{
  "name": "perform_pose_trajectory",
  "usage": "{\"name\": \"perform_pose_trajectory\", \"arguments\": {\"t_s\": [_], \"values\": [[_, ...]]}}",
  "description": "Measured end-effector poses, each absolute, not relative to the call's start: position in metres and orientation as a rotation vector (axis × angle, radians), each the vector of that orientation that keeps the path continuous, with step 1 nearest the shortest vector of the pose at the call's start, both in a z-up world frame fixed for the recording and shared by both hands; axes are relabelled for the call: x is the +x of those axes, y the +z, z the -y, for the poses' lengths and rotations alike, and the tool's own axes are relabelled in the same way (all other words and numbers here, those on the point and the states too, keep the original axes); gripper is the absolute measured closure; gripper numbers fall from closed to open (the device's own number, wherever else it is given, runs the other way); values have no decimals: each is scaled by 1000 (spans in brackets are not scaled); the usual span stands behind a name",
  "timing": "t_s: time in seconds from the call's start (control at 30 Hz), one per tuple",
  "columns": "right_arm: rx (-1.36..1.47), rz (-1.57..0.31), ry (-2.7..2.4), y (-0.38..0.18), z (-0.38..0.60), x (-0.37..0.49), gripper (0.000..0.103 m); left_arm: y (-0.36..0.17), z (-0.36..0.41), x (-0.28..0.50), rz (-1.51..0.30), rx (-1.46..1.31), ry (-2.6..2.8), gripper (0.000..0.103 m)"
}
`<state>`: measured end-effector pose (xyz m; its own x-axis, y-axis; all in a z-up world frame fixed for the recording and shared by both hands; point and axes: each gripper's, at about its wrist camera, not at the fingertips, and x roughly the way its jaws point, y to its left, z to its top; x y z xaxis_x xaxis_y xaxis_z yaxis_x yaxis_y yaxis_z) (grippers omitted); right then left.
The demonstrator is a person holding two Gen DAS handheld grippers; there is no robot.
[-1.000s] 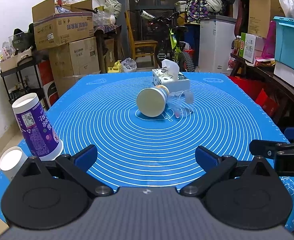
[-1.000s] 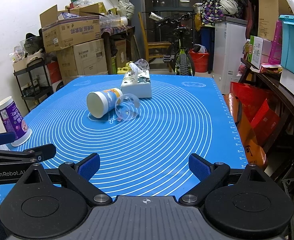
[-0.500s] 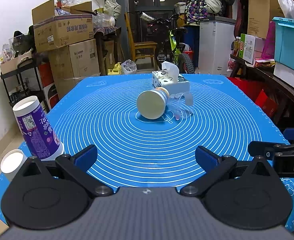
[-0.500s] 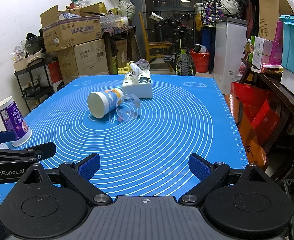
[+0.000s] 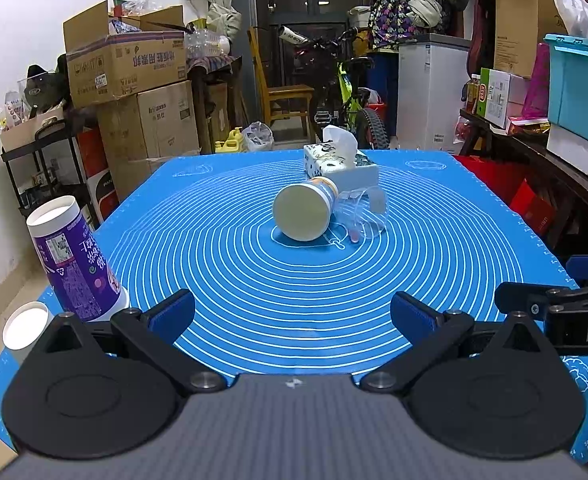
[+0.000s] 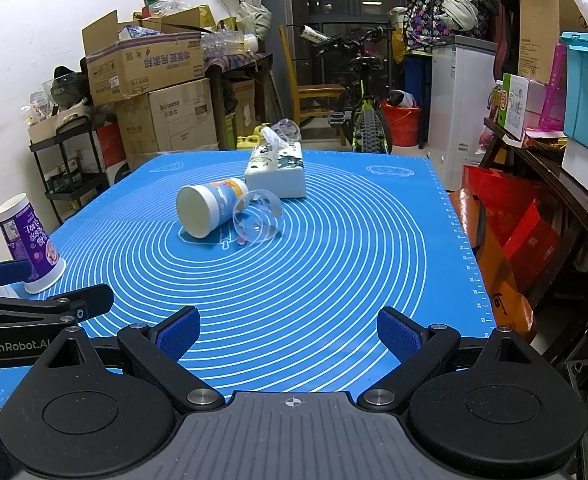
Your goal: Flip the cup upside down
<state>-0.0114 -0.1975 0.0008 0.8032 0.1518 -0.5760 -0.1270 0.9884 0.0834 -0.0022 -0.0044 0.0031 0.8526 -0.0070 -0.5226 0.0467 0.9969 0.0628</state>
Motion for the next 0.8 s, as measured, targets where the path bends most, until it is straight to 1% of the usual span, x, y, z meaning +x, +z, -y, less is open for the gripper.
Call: {"name": "perform_pose_trajectory", "arguments": {"t_s": [0.6, 0.8], "values": [[44, -623, 146, 4, 195, -9, 8, 6, 4, -3, -543, 79, -27, 1], [45, -620, 150, 6, 191, -7, 8, 8, -1, 9, -535, 83, -22, 1]]}}
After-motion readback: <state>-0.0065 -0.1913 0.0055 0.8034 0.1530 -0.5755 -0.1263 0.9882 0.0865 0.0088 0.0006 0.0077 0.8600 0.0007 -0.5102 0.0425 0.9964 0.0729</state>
